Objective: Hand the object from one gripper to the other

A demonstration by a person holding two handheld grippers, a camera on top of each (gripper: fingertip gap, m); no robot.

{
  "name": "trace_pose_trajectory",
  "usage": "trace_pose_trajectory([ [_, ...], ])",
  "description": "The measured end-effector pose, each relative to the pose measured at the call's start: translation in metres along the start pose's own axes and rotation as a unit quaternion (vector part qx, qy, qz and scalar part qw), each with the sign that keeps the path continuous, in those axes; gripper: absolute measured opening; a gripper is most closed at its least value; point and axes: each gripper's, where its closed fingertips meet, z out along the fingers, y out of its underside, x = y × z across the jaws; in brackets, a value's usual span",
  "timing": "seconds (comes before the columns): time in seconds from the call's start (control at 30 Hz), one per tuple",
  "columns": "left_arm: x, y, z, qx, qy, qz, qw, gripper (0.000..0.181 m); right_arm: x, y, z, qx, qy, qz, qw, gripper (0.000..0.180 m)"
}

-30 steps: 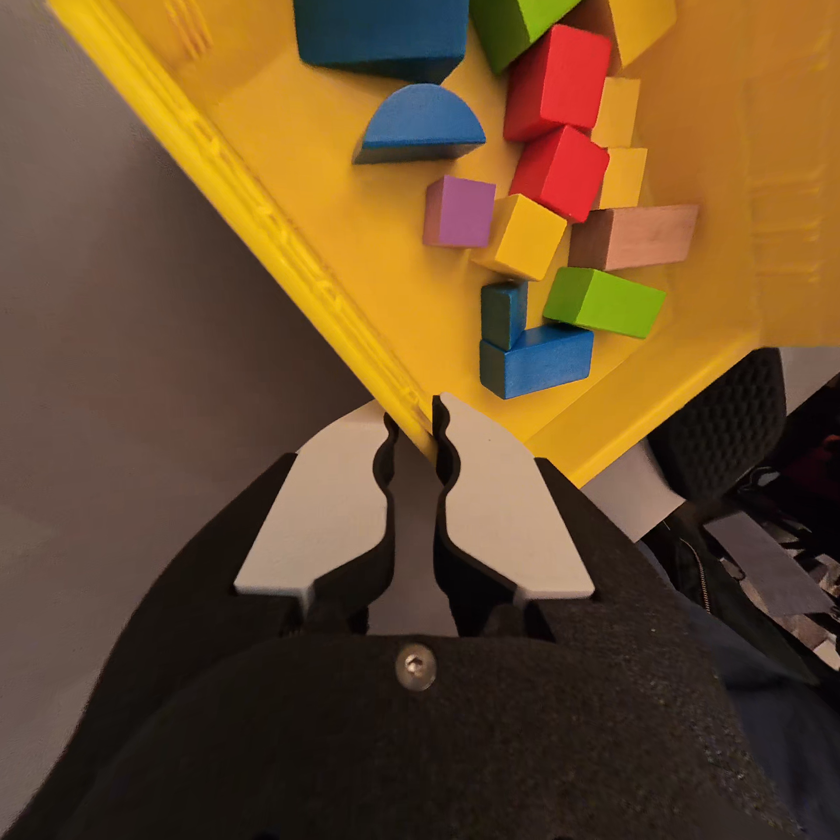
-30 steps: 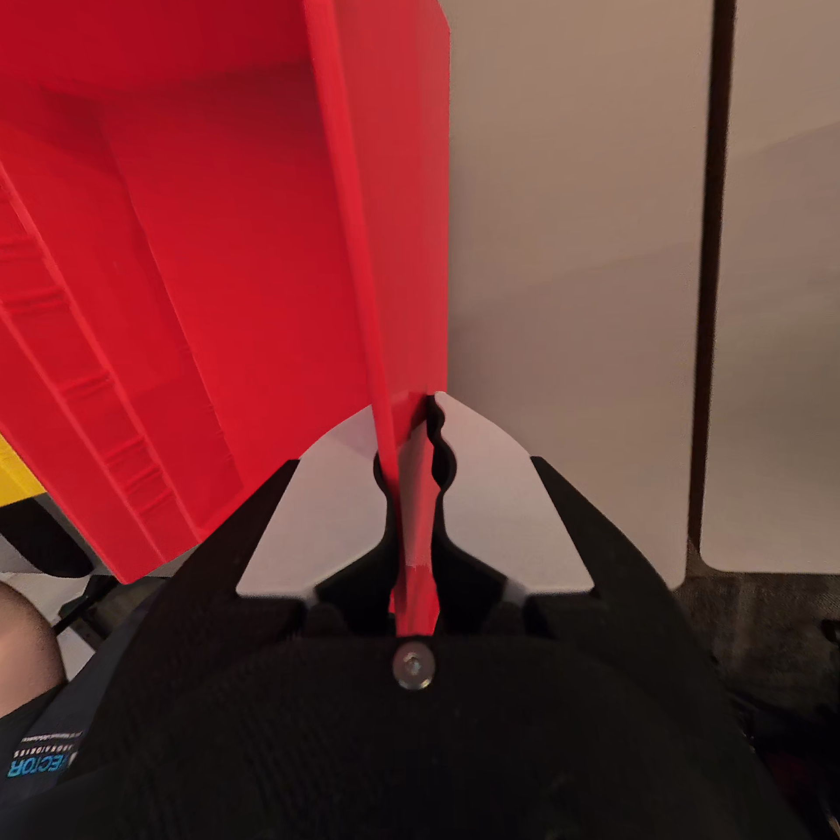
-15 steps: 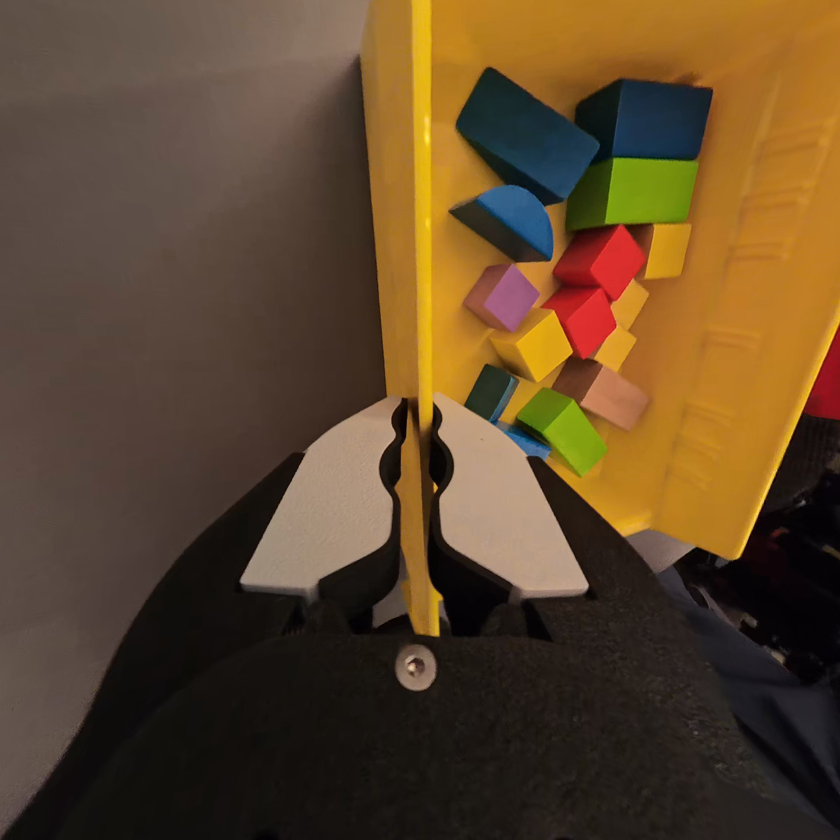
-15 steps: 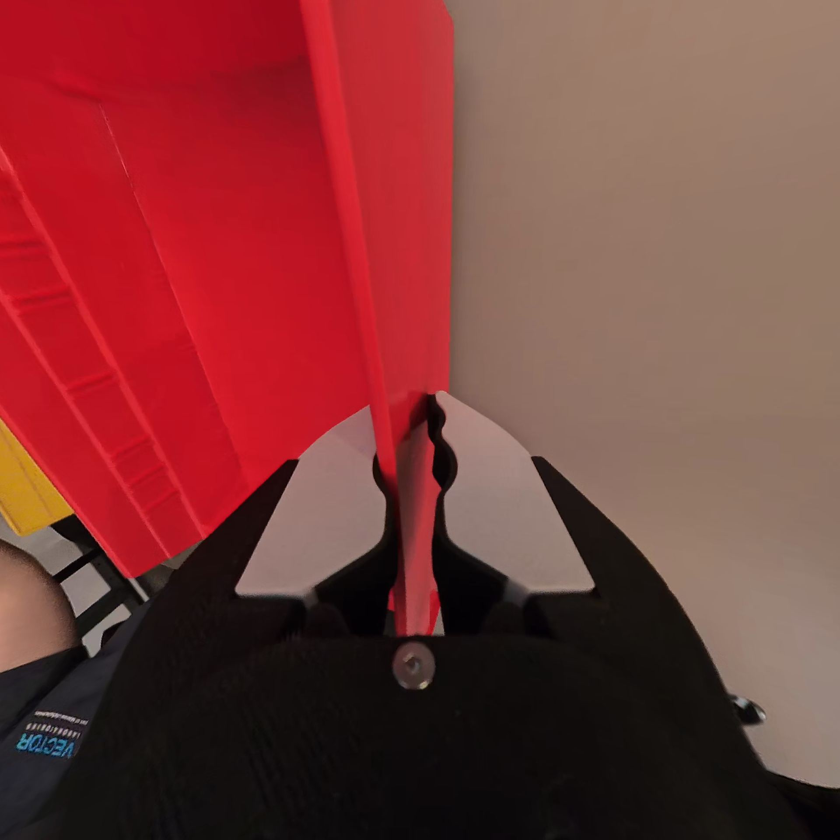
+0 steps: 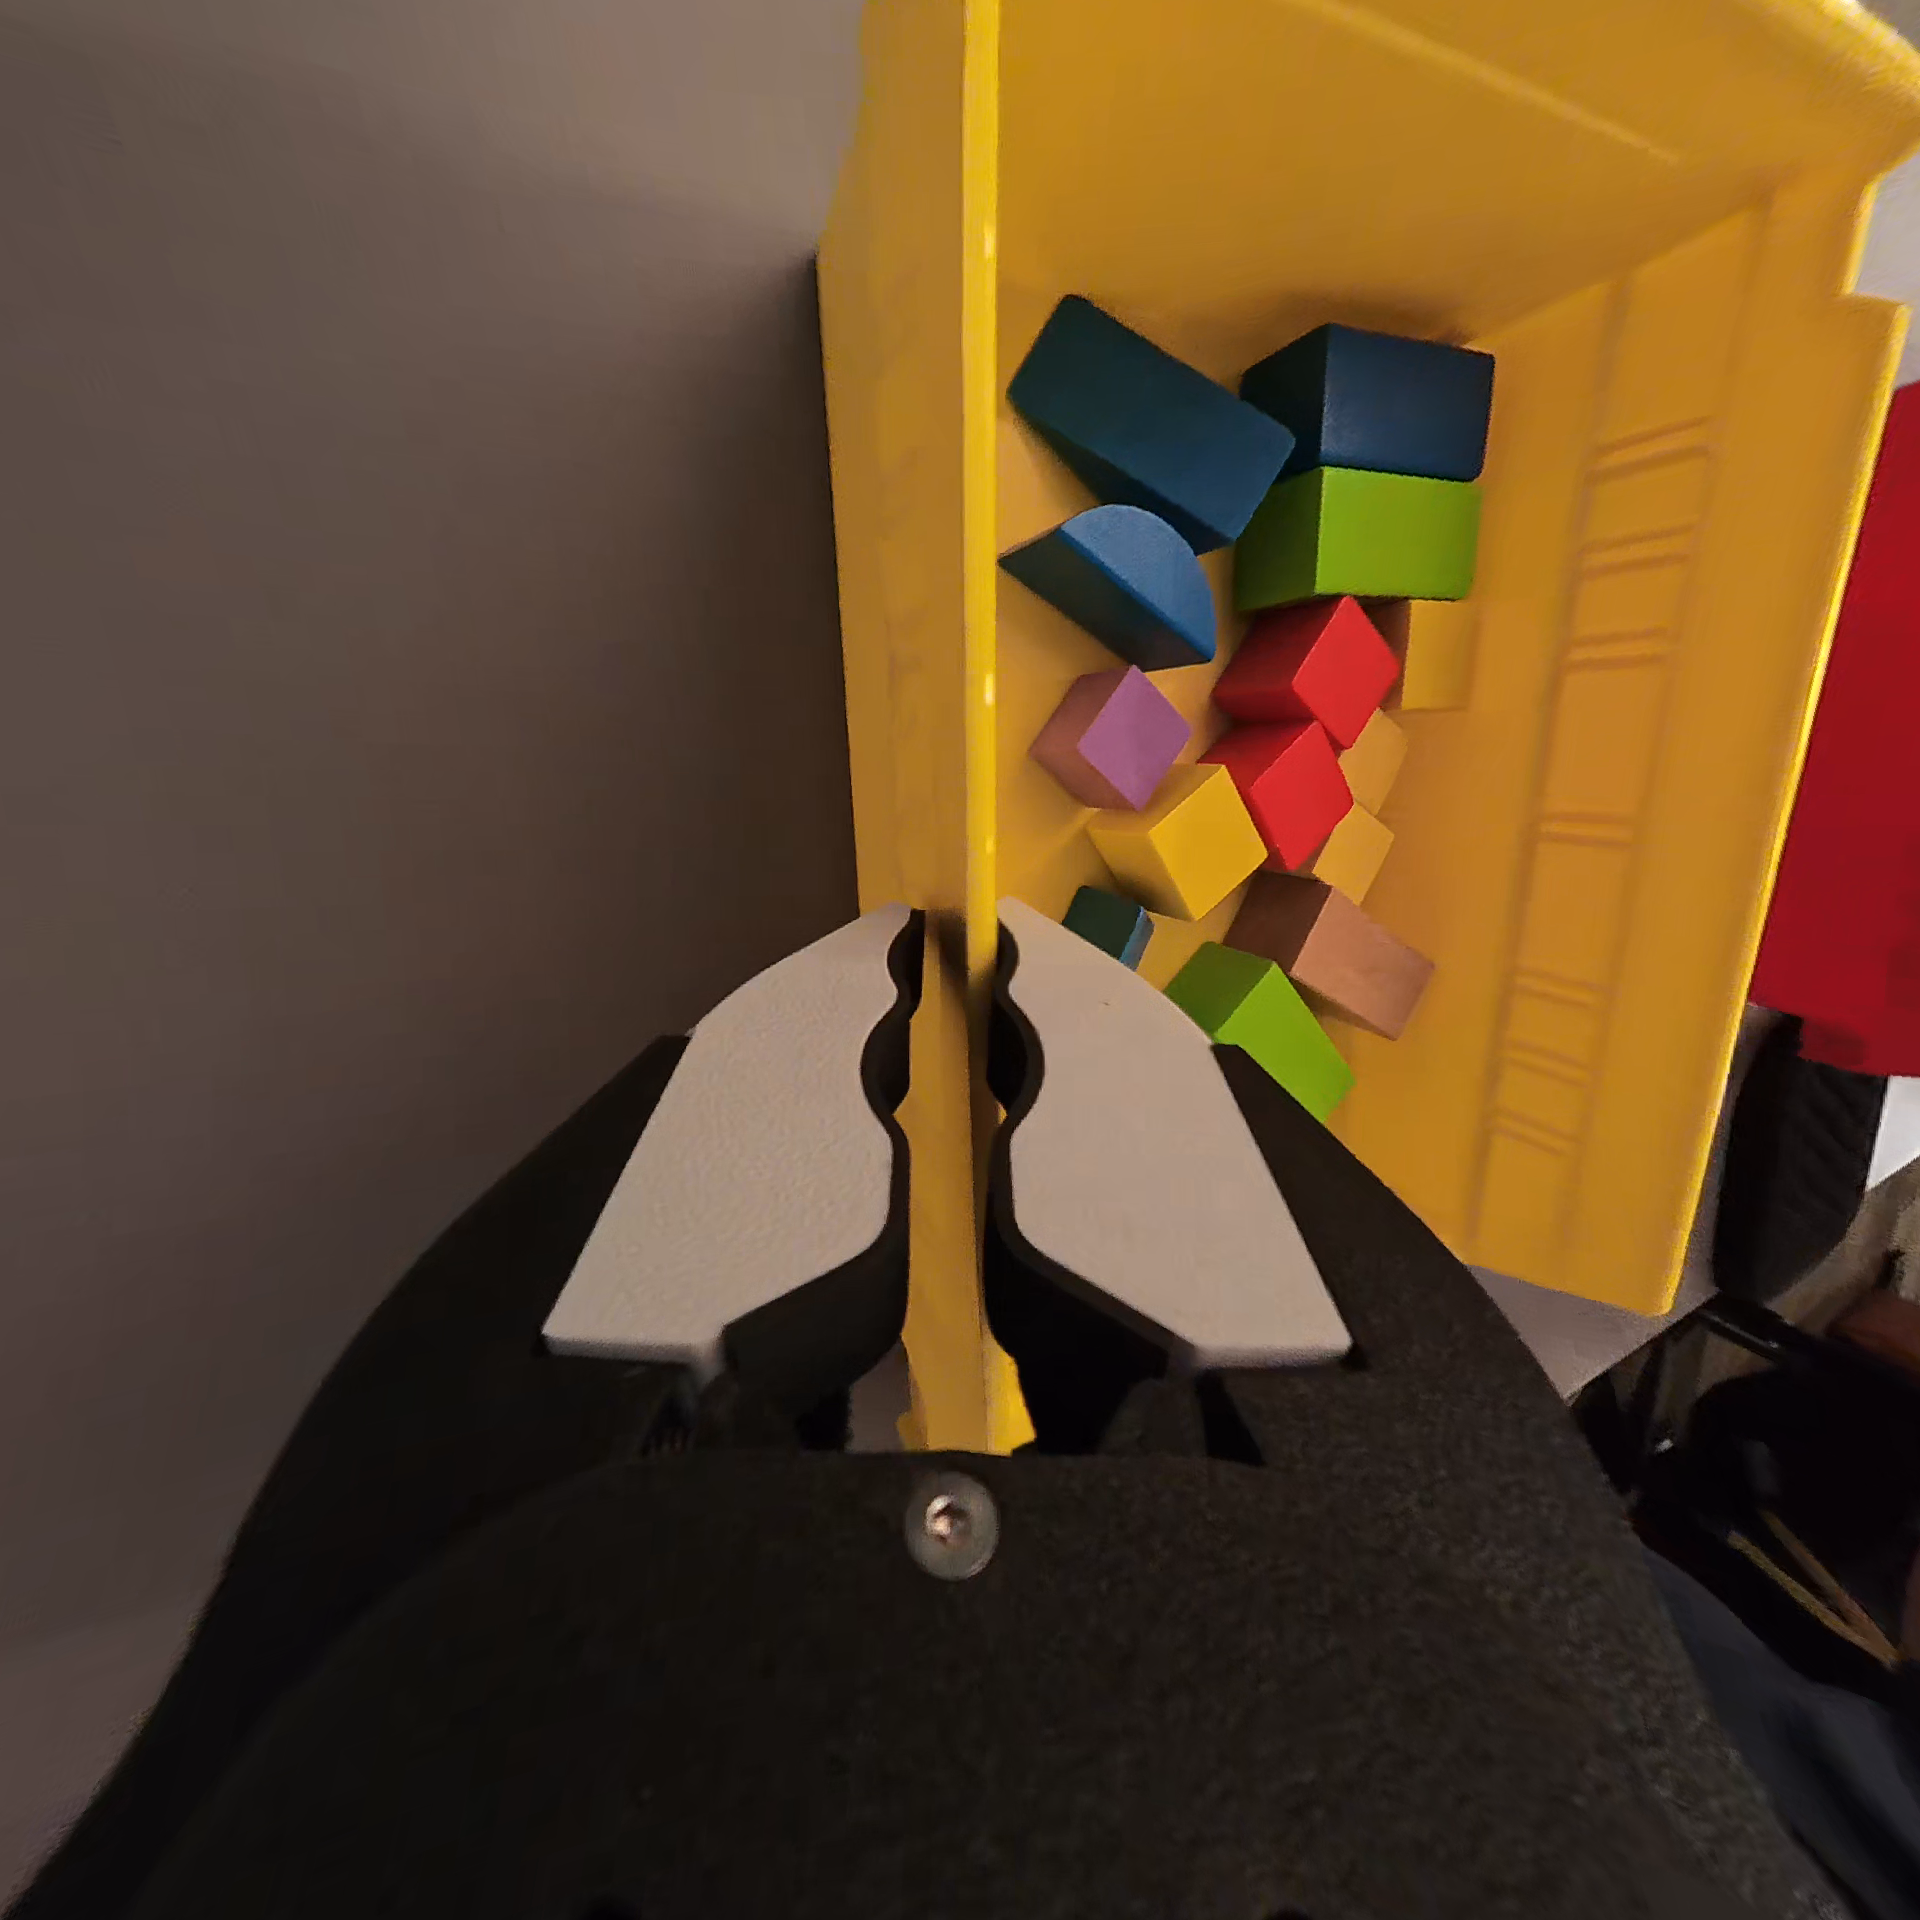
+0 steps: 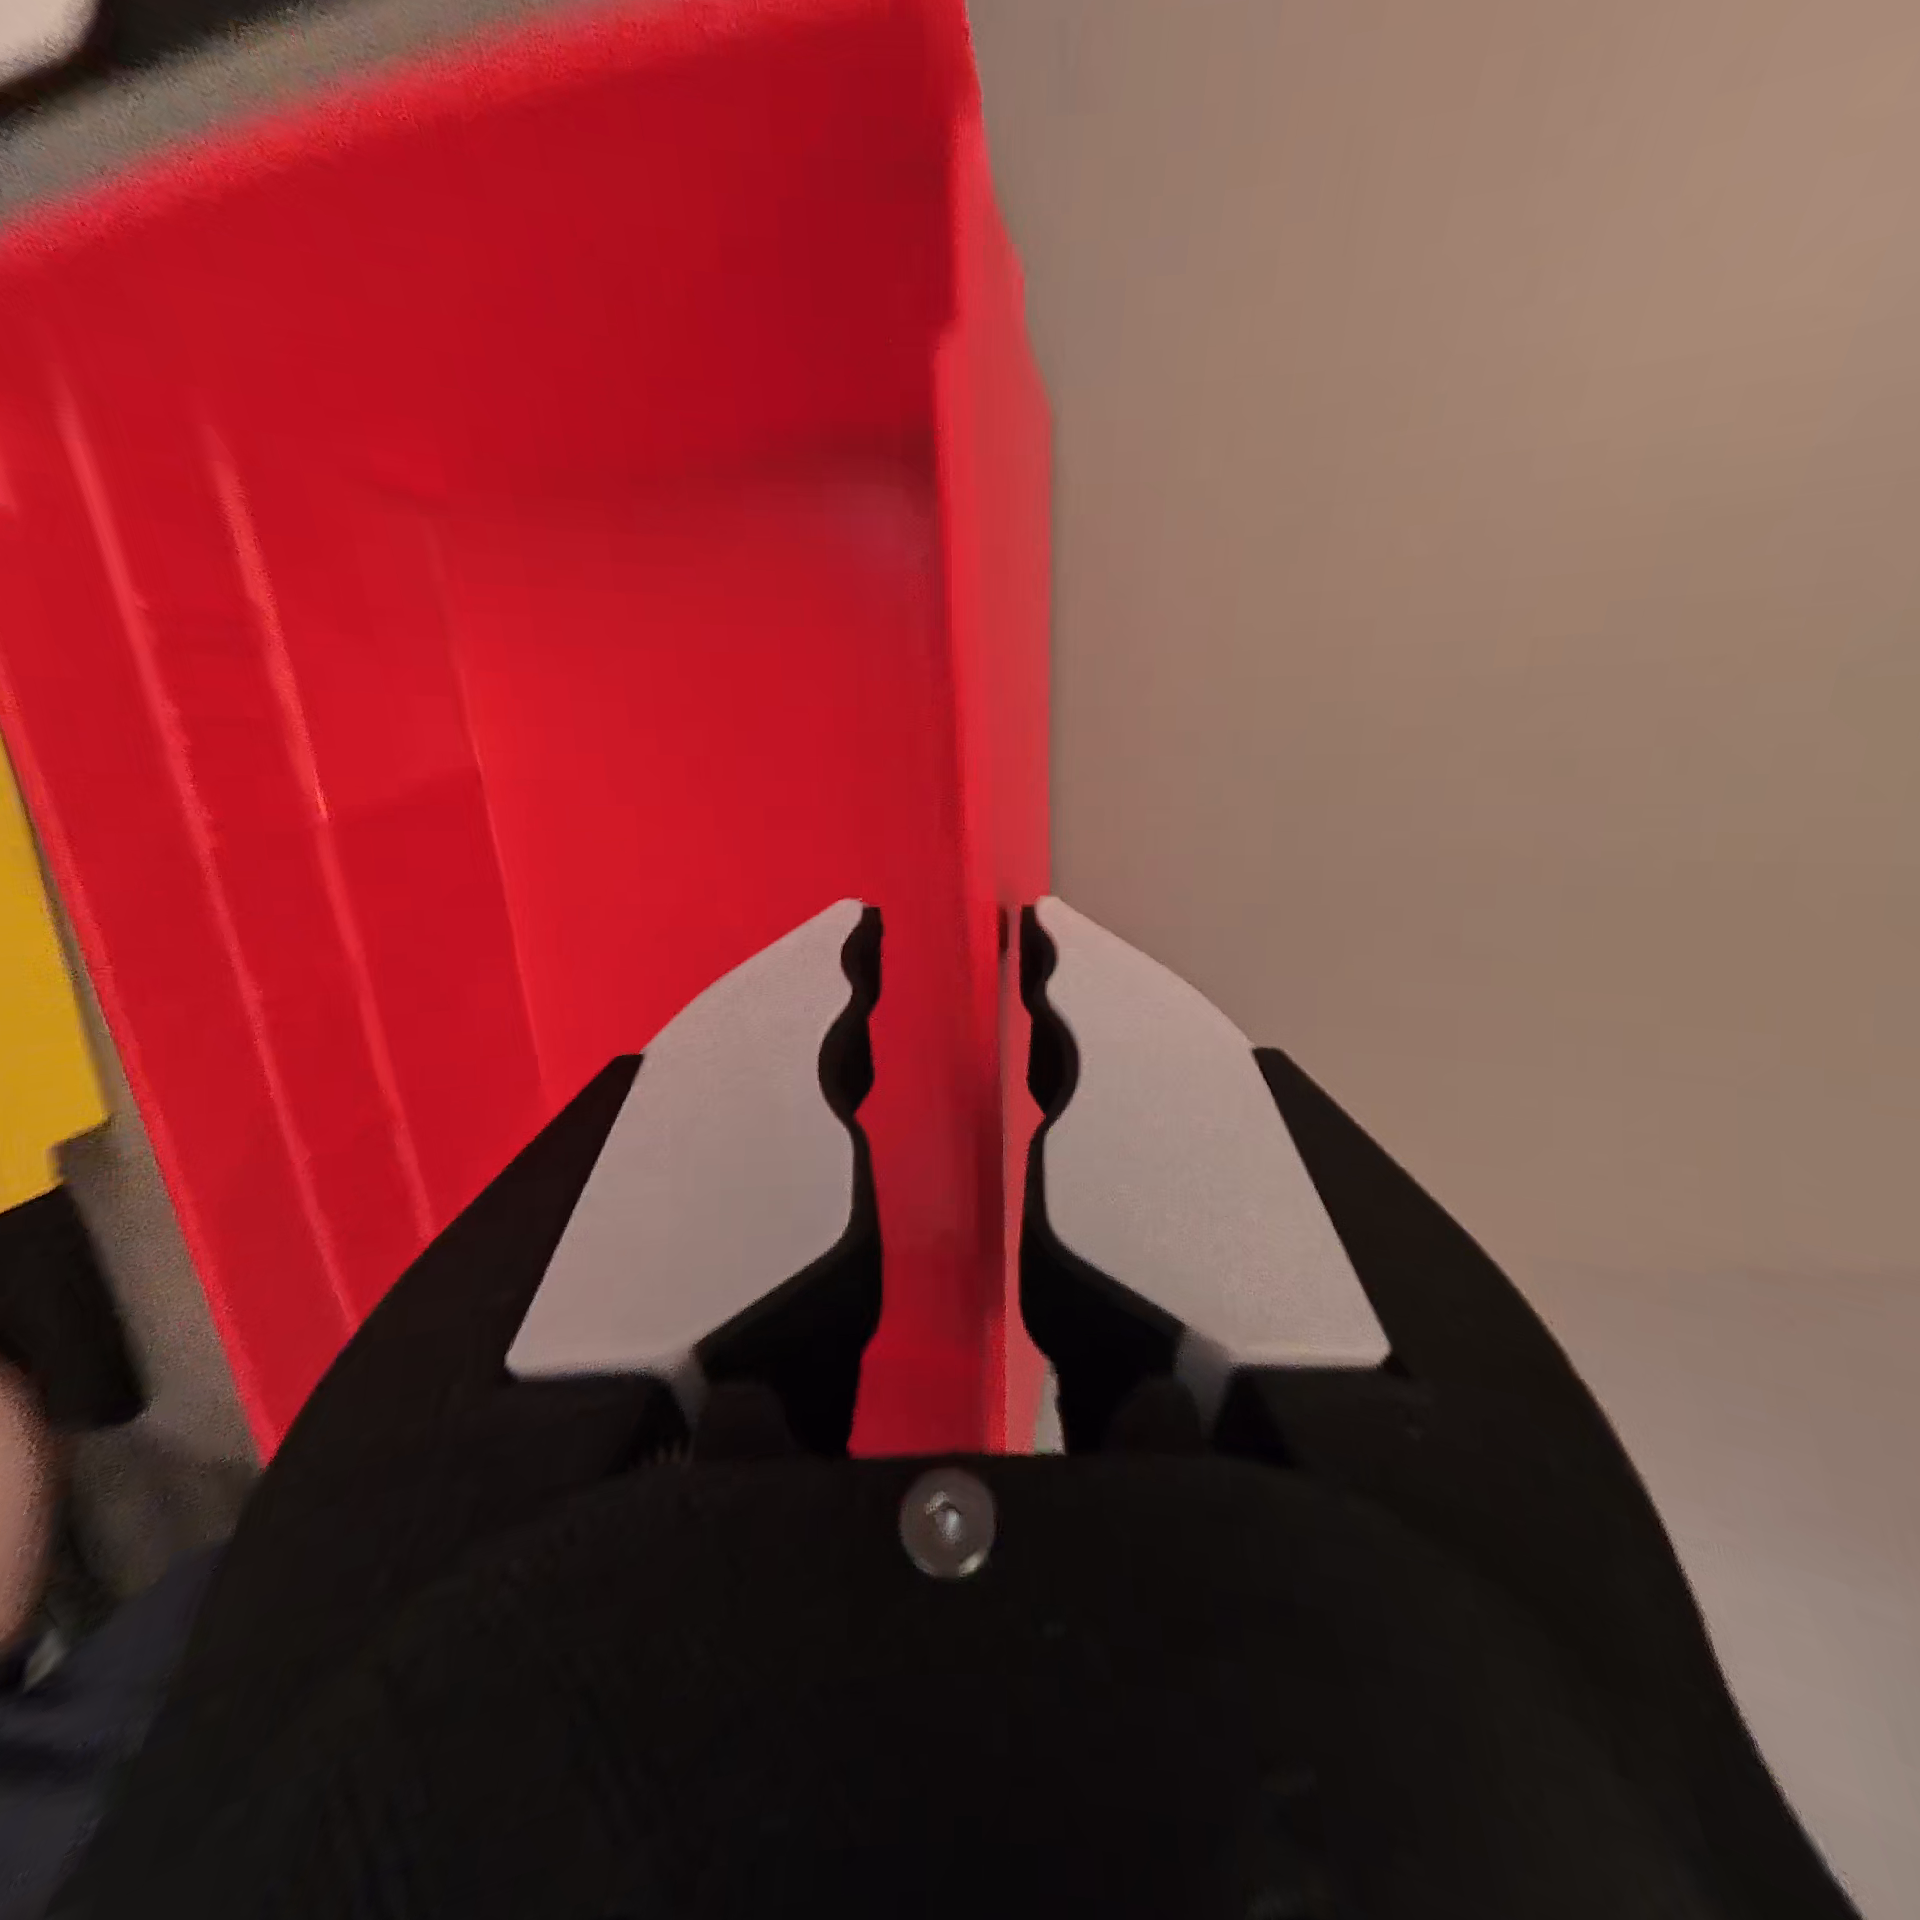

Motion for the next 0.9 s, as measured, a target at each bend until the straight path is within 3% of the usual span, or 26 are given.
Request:
trace_pose_trajectory([
  [0.1, -0.012, 0.001, -0.006, 0.021, 0.028, -0.033, 0.999, 0.012, 0.004, -0.037, -0.036, 0.131, 0.098, -0.068, 0.984, 0.031],
  [0.2, -0.02, 0.005, -0.011, 0.03, 0.036, -0.047, 0.998, 0.013, -0.022, -0.064, -0.081, 0.263, 0.169, -0.152, 0.937, 0.031],
  [0.37, -0.032, 0.013, -0.018, 0.033, 0.01, -0.057, 0.998, 0.011, -0.118, -0.072, -0.111, 0.393, 0.113, -0.242, 0.88, 0.039],
  [0.47, -0.038, 0.015, -0.021, 0.033, -0.011, -0.063, 0.997, 0.01, -0.171, -0.067, -0.113, 0.432, 0.064, -0.285, 0.853, 0.041],
  [0.63, -0.038, 0.011, -0.026, 0.047, -0.03, -0.05, 0.997, 0.01, -0.231, -0.06, -0.12, 0.485, 0.007, -0.338, 0.806, 0.069],
  [0.77, -0.033, -0.005, -0.07, 0.138, -0.062, -0.03, 0.988, 0.014, -0.252, -0.05, -0.118, 0.512, -0.018, -0.381, 0.77, 0.074],
  [0.9, 0.003, -0.017, -0.127, 0.25, -0.092, 0.069, 0.961, 0.021, -0.24, -0.052, -0.107, 0.506, 0.042, -0.425, 0.749, 0.076],
])
